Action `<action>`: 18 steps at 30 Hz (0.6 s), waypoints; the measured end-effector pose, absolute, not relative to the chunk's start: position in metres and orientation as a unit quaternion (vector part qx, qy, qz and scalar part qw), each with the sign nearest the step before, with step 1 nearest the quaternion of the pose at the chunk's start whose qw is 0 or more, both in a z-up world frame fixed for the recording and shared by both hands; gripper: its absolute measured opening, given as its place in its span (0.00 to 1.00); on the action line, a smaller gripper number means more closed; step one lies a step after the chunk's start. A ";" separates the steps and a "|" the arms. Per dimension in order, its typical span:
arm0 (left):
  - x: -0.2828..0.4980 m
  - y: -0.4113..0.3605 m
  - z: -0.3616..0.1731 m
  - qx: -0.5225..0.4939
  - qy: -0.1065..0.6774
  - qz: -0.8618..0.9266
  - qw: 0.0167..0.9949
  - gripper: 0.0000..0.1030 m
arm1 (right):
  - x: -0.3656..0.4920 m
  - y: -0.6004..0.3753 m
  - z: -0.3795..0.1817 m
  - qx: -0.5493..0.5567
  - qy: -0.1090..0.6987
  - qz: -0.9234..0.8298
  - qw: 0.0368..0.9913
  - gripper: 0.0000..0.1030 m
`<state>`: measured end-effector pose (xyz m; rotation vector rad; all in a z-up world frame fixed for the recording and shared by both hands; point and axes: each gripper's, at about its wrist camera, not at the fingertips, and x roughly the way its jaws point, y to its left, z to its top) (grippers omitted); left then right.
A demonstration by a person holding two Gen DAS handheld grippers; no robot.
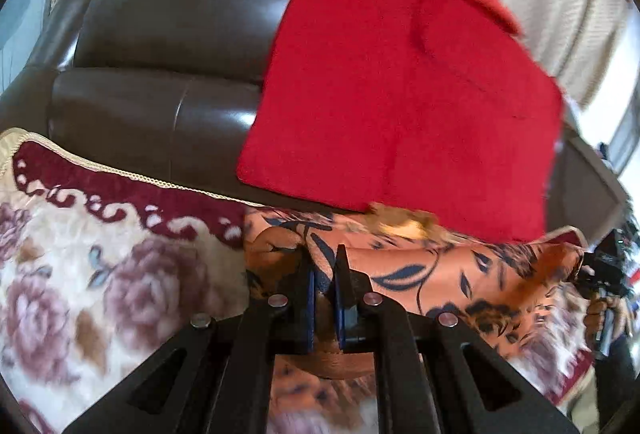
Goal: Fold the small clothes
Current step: 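Fold the hem toward the lace collar with both tools and release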
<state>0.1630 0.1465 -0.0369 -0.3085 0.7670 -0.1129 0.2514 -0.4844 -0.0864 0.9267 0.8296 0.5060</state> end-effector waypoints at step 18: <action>0.132 0.178 -0.075 -0.199 0.362 -0.024 0.911 0.81 | 0.222 -0.474 -0.128 0.404 0.431 0.165 0.790 0.98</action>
